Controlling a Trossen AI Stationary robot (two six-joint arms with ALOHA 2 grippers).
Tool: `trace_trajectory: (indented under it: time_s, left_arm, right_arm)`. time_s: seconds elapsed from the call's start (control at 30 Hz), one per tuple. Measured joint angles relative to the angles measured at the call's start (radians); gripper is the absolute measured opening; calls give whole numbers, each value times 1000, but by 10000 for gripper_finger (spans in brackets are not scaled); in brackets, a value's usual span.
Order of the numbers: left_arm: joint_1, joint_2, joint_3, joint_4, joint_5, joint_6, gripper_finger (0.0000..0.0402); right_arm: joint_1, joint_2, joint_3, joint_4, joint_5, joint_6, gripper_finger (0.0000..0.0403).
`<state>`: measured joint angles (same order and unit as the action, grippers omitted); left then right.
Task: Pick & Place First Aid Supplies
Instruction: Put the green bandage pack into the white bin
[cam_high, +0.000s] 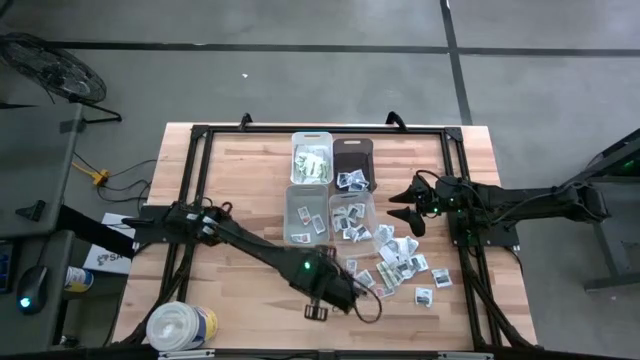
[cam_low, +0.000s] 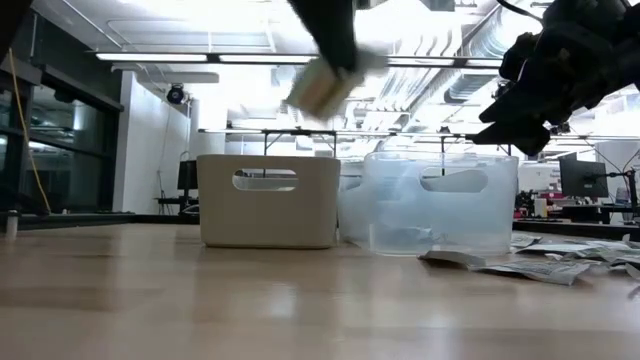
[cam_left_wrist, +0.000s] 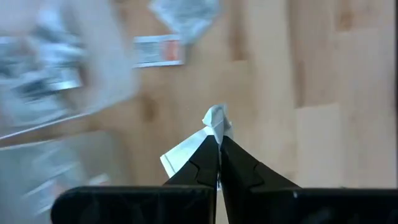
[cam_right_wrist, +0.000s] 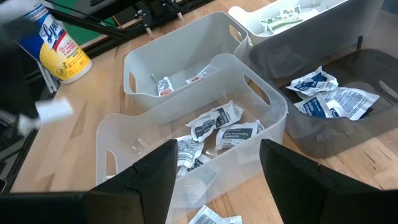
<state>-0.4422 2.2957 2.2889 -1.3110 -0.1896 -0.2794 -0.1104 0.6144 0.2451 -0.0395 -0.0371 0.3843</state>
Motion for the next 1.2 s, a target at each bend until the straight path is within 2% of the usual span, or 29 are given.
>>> trace_trajectory:
  time_s: [0.23, 0.53, 0.9, 1.2]
  left_arm:
    - [93, -35, 65, -144, -115, 130, 1]
    - [300, -77, 57, -180, -139, 429, 3]
    - [534, -82, 57, -181, -121, 766, 4]
    - [672, -83, -16, -157, -1, 974, 5]
  right_arm:
    - [0, 0, 0, 0, 0, 0, 222]
    - [0, 0, 0, 0, 0, 0, 222]
    - [0, 0, 0, 0, 0, 0, 222]
    - [0, 0, 0, 0, 0, 0, 222]
